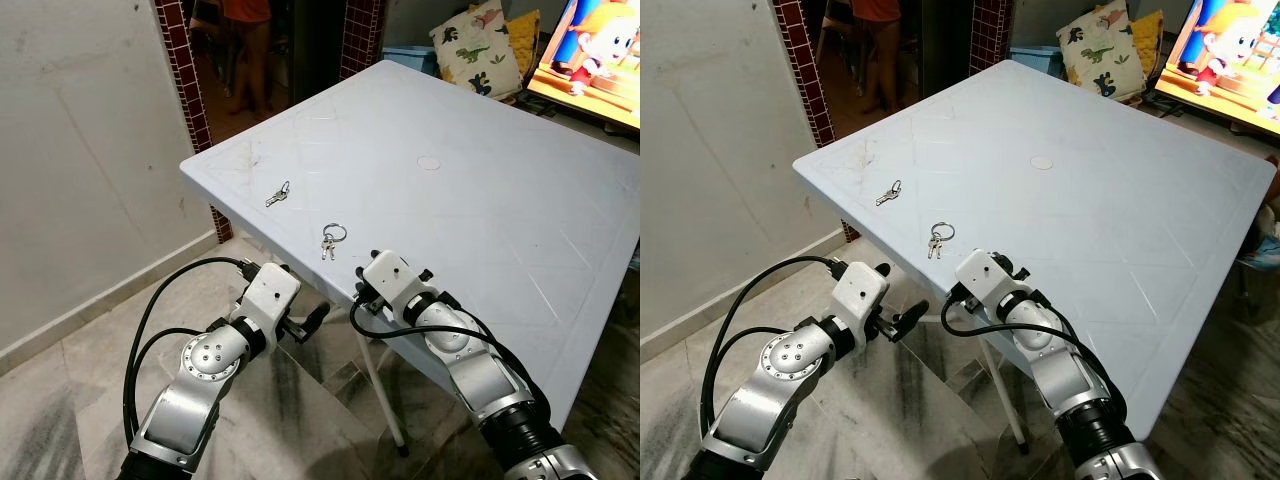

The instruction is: Hang keys on a hook

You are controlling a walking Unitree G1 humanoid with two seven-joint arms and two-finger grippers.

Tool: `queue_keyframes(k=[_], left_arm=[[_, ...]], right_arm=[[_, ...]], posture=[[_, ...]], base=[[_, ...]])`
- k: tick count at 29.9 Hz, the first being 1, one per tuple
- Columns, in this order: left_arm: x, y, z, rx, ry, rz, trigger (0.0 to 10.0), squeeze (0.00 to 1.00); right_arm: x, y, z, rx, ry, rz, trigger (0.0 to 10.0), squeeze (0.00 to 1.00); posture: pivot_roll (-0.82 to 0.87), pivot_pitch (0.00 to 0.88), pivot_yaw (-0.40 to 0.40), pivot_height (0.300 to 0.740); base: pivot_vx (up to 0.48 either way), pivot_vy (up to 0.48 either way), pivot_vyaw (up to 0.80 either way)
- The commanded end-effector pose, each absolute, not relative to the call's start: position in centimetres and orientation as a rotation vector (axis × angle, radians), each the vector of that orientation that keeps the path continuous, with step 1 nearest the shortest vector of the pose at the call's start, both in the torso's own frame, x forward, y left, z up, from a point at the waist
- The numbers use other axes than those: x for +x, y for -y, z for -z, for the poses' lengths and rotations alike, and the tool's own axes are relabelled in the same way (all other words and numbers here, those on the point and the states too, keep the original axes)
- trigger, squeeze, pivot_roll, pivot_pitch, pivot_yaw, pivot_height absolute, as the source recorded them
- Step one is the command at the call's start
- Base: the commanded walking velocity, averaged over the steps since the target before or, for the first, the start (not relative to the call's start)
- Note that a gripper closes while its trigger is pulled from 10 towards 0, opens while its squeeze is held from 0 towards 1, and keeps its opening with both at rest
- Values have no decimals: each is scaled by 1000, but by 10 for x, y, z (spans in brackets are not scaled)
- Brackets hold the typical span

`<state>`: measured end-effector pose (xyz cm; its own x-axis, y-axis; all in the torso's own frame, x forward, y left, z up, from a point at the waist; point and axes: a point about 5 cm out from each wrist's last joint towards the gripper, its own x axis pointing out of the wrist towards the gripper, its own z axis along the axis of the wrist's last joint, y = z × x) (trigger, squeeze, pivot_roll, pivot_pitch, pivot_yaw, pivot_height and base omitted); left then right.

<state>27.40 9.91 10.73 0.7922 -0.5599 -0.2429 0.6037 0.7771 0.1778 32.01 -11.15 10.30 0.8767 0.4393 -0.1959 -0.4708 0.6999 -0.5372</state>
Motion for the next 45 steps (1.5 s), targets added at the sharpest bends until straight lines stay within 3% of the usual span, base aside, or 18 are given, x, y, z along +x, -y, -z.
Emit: queue_keyframes(k=[1,8,18,19,21,22,29,30,32,33,34,45], left_arm=[[274,-97,-107,270,-176,645,10000,0],[274,-97,-107,271,-175,644,10000,0],[275,-96,-107,268,-174,642,10000,0],[274,-96,-107,267,-173,642,10000,0],[274,-96,-107,267,-173,642,10000,0],[275,-96,-108,267,-171,638,10000,0],[276,-97,-107,264,-171,634,10000,0],[276,-96,-107,261,-170,635,10000,0],[276,-95,-108,260,-169,636,10000,0],[276,-95,-107,260,-169,636,10000,0],[276,-96,-107,260,-169,636,10000,0],[275,-96,-108,261,-167,635,10000,0]], right_arm=[[322,114,-111,-623,-14,-487,10000,1000],[327,125,-124,-634,50,-381,10000,1000],[324,138,-113,-561,-35,-347,10000,1000],[322,138,-113,-551,-26,-372,10000,784],[321,138,-113,-548,-18,-390,10000,784],[320,140,-113,-546,-19,-407,10000,0],[321,166,-113,-506,-54,-394,10000,0],[322,169,-112,-503,-63,-386,8039,0],[322,170,-111,-501,-67,-383,8039,0],[323,172,-110,-500,-74,-377,4353,0],[324,172,-107,-497,-84,-374,10000,0],[333,164,-97,-421,-98,-398,10000,0]], posture=[[81,59,-36,740],[81,55,-37,740],[81,59,-46,740],[84,63,-47,740],[84,63,-47,740],[86,59,-47,740],[79,56,-48,740],[78,56,-47,740],[78,56,-47,740],[78,56,-47,740],[78,56,-47,740],[98,62,-51,740]], base=[[0,0,0],[0,0,0],[0,0,0],[0,0,0],[0,0,0],[0,0,0],[0,0,0],[0,0,0],[0,0,0],[0,0,0],[0,0,0],[0,0,0]])
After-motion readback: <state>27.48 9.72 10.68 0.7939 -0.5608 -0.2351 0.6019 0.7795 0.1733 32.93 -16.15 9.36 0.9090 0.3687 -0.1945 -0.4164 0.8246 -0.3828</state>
